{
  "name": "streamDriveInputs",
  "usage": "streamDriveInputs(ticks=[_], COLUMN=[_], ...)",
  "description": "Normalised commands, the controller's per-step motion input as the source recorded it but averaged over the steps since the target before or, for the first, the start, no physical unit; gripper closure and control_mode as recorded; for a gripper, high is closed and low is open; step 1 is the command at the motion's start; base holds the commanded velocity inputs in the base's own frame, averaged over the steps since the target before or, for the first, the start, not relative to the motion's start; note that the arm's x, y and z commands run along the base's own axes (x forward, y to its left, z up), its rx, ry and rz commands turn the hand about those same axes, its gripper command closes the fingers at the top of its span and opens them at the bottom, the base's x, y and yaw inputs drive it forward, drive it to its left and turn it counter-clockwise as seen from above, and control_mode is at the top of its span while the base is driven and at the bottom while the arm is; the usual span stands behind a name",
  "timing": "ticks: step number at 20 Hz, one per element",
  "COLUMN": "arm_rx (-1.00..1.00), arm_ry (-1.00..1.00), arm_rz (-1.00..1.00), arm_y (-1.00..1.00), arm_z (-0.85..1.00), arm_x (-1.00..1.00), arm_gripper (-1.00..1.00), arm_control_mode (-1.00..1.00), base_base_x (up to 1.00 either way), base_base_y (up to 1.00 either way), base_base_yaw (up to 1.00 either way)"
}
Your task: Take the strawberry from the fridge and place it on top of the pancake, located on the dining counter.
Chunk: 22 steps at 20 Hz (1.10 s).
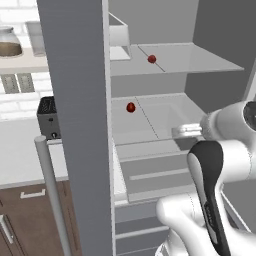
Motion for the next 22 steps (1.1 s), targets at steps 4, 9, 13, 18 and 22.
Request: streamDriveInputs(ticks=[4,9,13,18,22], arm_rx=[0.0,0.0,0.01,0.0,0.01], arm_ry=[-0.48,-0.17,0.0,0.02,0.01], arm_rz=[-0.01,0.0,0.0,0.0,-0.04], arm_y=[0.1,0.11,0.0,0.0,0.02], arm_z=[0.99,0.93,0.85,0.47,0.0], arm_x=[0.06,0.01,0.0,0.03,0.6], arm_gripper=[-1.0,-1.0,-1.0,-1.0,-1.0], arm_control_mode=[-1.0,-1.0,-1.0,-1.0,-1.0], base_base_x=[0.0,0.0,0.0,0.0,0.0], base_base_y=[0.0,0.0,0.0,0.0,0.0], base_base_yaw=[0.0,0.0,0.0,0.0,0.0])
